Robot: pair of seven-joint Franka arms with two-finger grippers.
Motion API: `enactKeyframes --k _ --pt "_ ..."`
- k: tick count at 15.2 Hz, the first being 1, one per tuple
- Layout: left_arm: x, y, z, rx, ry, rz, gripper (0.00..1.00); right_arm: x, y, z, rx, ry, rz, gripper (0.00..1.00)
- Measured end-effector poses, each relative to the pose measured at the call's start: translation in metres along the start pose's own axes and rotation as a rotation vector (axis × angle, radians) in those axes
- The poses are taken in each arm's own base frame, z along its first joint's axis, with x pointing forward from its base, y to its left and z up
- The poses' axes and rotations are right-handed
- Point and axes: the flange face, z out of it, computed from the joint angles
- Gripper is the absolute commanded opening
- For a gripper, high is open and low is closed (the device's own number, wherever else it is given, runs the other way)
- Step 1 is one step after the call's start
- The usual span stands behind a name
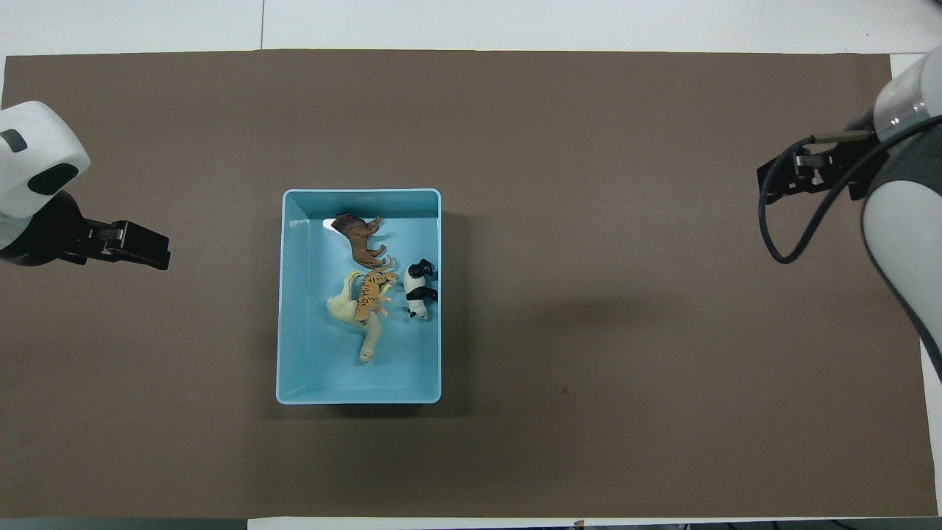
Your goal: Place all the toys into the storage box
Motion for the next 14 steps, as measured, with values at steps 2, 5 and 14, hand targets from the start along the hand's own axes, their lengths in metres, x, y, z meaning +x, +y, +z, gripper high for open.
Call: enactKeyframes --k 2,5,14 --pt "0.002 0.002 0.0 -0.023 0.009 -0.033 1.0 -0.02 0.01 -0.014 0.009 0.0 0.026 1.0" --pt "0.003 0.004 -0.001 -0.034 0.02 -0.086 1.0 -0.038 0.031 -0.019 0.025 0.003 0.045 1.0" --pt "0.004 0.003 -0.001 -0.036 0.022 -0.106 1.0 -0.04 0.082 -0.003 0.048 -0.017 0.035 1.0"
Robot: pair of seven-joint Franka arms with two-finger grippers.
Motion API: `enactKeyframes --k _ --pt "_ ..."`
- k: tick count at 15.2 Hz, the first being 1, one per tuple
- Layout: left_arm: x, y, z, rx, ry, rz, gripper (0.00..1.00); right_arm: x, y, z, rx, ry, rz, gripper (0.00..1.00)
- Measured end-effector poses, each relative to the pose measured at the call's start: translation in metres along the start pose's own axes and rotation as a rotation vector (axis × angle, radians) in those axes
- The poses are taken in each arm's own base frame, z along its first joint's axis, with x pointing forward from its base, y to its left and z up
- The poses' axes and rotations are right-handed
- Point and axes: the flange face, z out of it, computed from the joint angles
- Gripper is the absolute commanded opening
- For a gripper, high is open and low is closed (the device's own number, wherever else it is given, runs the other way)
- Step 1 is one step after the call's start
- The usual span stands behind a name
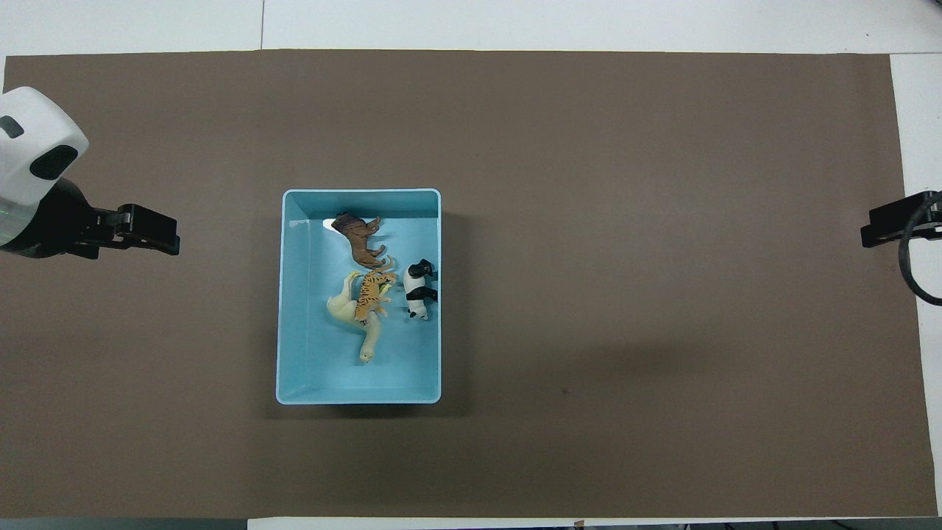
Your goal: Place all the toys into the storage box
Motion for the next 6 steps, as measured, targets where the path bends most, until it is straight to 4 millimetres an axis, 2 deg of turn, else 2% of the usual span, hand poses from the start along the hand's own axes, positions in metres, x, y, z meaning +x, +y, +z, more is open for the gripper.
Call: enactKeyframes --k 3,6 --pt "0.0004 -0.0046 -0.0002 -0.001 0.0 -0.009 1.0 0.0033 -0.0015 0.0115 0.0 -0.01 -0.003 1.0" --pt "0.0004 -0.005 -0.0002 -0.001 0.0 -0.01 1.0 0.004 -0.0026 0.0115 0.0 -0.004 -0.005 1.0"
